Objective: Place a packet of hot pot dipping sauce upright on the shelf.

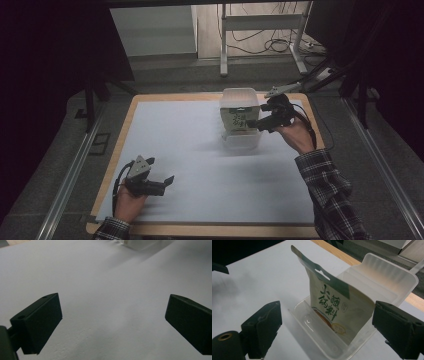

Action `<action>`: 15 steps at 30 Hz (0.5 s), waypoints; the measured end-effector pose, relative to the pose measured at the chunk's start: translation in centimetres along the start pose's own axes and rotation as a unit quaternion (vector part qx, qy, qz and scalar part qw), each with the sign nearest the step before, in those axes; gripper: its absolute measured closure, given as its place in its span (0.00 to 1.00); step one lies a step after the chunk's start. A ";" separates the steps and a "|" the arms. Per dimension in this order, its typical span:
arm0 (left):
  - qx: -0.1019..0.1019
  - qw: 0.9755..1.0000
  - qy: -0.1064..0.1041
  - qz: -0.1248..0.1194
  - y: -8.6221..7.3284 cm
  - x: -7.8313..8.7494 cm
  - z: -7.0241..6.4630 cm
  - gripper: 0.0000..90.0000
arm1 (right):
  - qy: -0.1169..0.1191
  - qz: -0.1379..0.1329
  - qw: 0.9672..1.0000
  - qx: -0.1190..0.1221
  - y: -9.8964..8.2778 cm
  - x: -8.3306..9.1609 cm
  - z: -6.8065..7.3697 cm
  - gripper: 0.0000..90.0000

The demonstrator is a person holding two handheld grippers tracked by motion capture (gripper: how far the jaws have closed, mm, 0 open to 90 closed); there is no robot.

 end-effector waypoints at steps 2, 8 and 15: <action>-0.001 1.000 0.001 0.000 0.0 0.0 0.0 0.01 | 0.000 -0.003 1.000 -0.004 -0.3 0.2 0.0 0.07; -0.001 1.000 0.001 0.000 0.0 0.0 0.0 0.01 | -0.002 -0.008 1.000 -0.013 -1.1 0.6 0.1 0.04; 0.000 1.000 0.002 0.002 0.0 0.0 0.0 0.01 | -0.003 -0.018 1.000 -0.022 -1.9 1.0 0.3 0.01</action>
Point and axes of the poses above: each handheld gripper's, and its own axes: x roughly backward along the jaws, y roughly out of its top, z roughly to its left, the point moved 5 cm from there along -x, roughly forward along the jaws, and after that the axes turned 9 degrees about -y, right-handed, at the moved point
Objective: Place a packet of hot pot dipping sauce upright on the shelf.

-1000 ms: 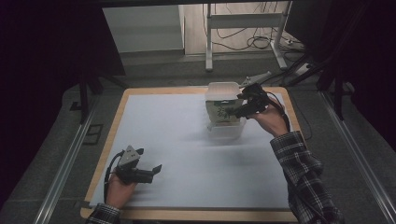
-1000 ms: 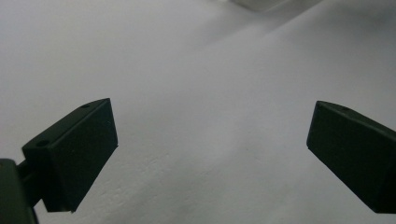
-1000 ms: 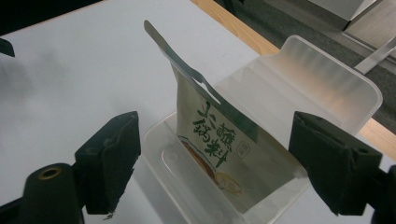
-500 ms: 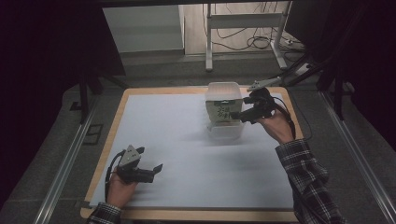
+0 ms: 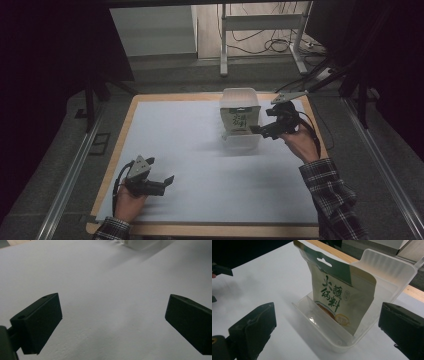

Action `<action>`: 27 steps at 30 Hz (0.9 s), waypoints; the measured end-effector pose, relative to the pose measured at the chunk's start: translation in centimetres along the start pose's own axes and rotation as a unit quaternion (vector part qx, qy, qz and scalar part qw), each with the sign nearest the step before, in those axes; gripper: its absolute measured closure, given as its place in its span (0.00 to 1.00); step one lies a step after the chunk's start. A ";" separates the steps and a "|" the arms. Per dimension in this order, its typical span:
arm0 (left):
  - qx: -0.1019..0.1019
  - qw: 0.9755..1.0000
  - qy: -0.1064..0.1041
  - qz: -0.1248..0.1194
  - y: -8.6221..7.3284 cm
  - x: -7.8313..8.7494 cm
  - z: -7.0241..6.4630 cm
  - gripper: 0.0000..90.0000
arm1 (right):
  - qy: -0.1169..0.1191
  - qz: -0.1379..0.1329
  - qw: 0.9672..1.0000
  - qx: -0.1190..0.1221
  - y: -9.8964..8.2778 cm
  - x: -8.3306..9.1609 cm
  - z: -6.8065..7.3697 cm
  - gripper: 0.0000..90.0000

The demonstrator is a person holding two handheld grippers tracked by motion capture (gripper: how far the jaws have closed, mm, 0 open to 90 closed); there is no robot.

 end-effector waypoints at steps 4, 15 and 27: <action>0.002 1.000 0.000 0.002 0.0 0.0 0.0 0.01 | -0.002 0.002 1.000 -0.001 -0.5 0.2 0.2 0.01; 0.002 1.000 0.002 0.008 -0.1 0.0 0.0 0.01 | -0.004 -0.004 1.000 -0.006 -1.5 1.1 0.7 0.00; 0.003 1.000 0.002 0.009 0.0 0.0 -0.1 0.01 | -0.015 -0.011 1.000 -0.001 -2.6 2.3 1.6 0.00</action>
Point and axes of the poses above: each handheld gripper's, and its own axes: x roughly backward along the jaws, y roughly out of its top, z roughly to its left, the point moved 5 cm from there along -x, roughly forward along the jaws, and after that the axes turned 9 degrees about -y, right-handed, at the moved point
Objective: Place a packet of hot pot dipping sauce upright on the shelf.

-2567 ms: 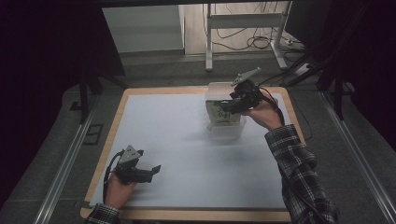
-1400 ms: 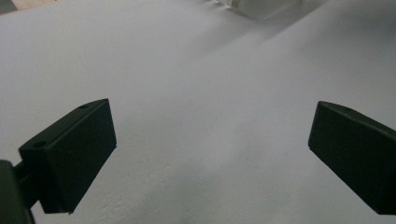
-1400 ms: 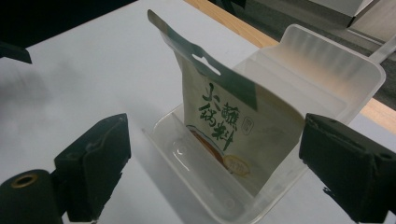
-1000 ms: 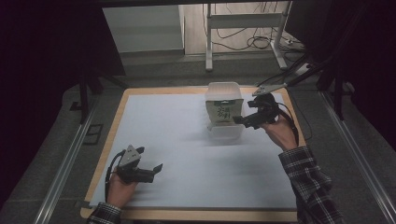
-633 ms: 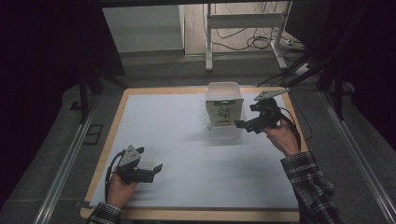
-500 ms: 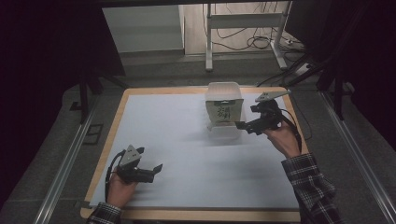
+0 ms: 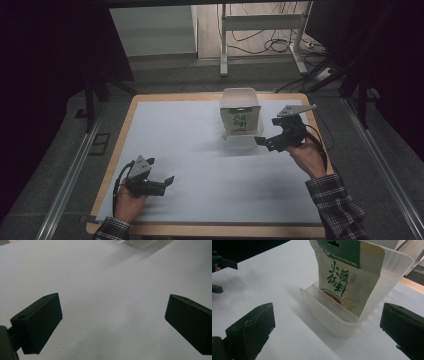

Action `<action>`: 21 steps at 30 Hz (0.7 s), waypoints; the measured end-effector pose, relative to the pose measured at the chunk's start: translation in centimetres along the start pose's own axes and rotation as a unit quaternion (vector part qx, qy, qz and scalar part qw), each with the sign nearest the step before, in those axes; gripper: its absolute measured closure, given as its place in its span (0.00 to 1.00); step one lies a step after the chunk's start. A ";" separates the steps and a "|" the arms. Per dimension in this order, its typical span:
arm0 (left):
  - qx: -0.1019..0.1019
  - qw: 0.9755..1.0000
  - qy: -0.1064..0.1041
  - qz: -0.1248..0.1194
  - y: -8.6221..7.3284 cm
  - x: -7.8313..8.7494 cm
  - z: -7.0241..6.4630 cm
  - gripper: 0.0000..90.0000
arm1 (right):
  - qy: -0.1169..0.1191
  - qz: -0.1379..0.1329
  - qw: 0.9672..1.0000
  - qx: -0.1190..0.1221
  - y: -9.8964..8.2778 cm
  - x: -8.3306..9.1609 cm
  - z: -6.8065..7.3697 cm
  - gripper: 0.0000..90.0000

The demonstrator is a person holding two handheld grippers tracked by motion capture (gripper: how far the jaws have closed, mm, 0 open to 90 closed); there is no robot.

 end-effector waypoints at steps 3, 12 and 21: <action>0.000 1.000 0.000 0.001 0.0 0.0 0.0 0.01 | -0.003 -0.002 1.000 0.001 -0.3 0.3 0.2 0.00; 0.000 1.000 0.001 0.002 0.0 0.0 0.0 0.01 | -0.011 -0.002 1.000 0.004 -1.7 1.0 0.7 0.00; 0.000 1.000 0.002 0.002 0.0 0.0 -0.1 0.01 | -0.016 -0.002 1.000 0.002 -3.2 1.7 0.9 0.00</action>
Point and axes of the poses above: each handheld gripper's, and its own axes: x roughly backward along the jaws, y roughly out of its top, z roughly to its left, the point moved 5 cm from there along -x, roughly forward along the jaws, and after that the axes turned 9 degrees about -y, right-handed, at the moved point
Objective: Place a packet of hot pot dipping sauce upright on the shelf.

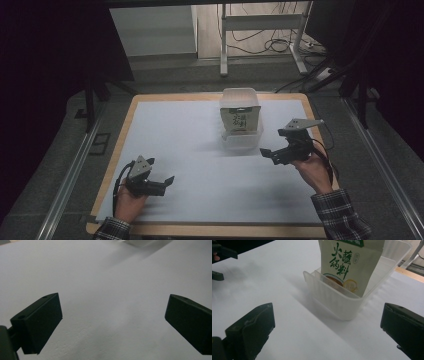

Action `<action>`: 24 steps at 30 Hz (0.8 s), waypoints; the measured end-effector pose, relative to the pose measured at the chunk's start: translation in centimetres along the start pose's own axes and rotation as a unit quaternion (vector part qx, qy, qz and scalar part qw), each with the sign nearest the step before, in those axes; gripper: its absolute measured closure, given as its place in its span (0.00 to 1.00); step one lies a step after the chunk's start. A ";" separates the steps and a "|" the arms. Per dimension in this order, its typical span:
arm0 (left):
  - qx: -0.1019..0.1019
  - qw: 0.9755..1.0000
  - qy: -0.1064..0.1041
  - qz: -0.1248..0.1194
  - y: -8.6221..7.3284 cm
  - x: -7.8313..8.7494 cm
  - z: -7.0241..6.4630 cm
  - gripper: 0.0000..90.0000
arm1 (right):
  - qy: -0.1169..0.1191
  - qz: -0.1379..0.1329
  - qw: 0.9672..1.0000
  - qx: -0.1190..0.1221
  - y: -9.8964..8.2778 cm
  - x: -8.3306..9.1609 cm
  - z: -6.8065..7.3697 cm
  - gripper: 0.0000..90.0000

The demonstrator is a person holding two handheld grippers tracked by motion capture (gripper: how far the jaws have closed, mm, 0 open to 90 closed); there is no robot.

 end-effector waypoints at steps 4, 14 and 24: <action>0.000 1.000 0.000 0.001 0.0 0.0 0.0 0.01 | -0.006 -0.001 1.000 0.000 -0.6 0.4 0.1 0.00; 0.000 1.000 0.006 0.010 -0.1 -0.1 0.0 0.01 | -0.013 -0.002 1.000 -0.003 -2.2 1.6 0.6 0.00; 0.001 1.000 0.008 0.013 -0.1 -0.1 0.0 0.01 | -0.020 -0.003 1.000 -0.004 -3.7 2.6 1.0 0.00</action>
Point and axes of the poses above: each handheld gripper's, and its own axes: x roughly backward along the jaws, y roughly out of its top, z roughly to its left, the point moved 5 cm from there along -x, roughly forward along the jaws, and after that the axes turned 9 degrees about -y, right-handed, at the moved point
